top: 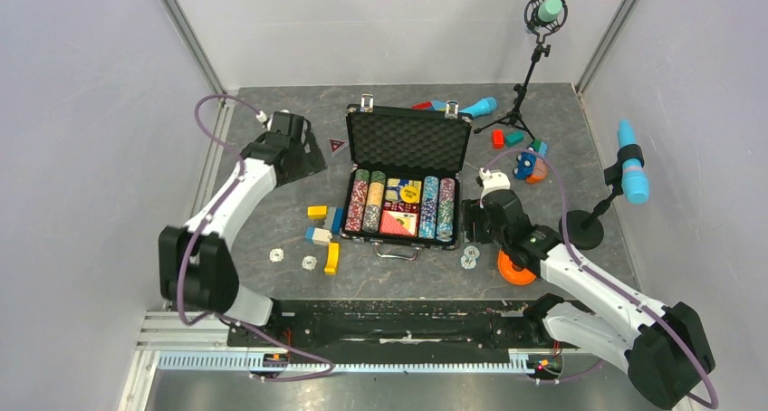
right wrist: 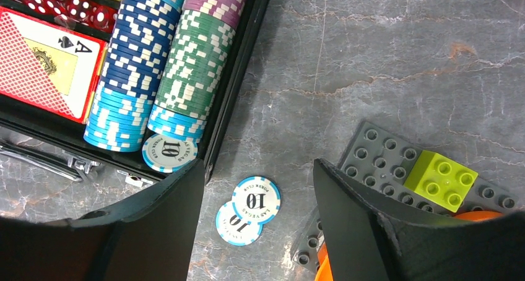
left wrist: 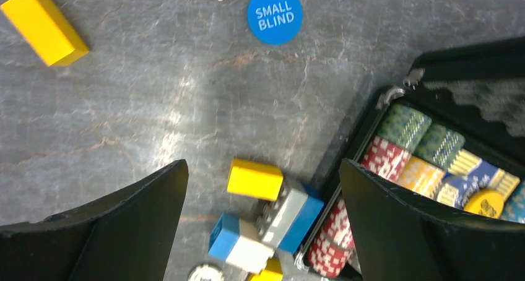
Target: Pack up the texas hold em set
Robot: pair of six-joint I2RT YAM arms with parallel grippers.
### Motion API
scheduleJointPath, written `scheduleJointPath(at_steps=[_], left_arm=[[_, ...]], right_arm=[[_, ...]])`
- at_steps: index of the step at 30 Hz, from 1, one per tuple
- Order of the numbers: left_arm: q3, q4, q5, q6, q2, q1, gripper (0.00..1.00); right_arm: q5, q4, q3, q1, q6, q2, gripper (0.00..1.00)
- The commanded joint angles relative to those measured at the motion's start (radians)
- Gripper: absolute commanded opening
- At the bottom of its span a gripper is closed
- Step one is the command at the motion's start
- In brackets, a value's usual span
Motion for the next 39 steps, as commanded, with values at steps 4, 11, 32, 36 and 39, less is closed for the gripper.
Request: scheduleJointPath(at_steps=[4,11,32,36,39], left_arm=[[0.127,0.154,0.025,0.012,0.232,0.025,0.94],[0.286,0.128,0.031,0.036,0.434,0.038,0.91],[0.391,0.146,0.087,0.059,0.651,0.105,0.84],[0.395,0.14,0.082,0.069,0.662,0.105,0.85],[0.399,0.128,0.074,0.076,0.67,0.105,0.83]], right_arm=[[-0.005,0.017,-0.017,-0.003,-0.001,-0.028,0.68],[0.007,0.023,-0.045,-0.004,-0.001,-0.036,0.67],[-0.011,0.054,-0.061,-0.003,-0.005,-0.001,0.67],[-0.013,0.063,-0.071,-0.004,-0.004,0.0,0.68],[-0.016,0.067,-0.083,-0.003,-0.002,-0.004,0.67]])
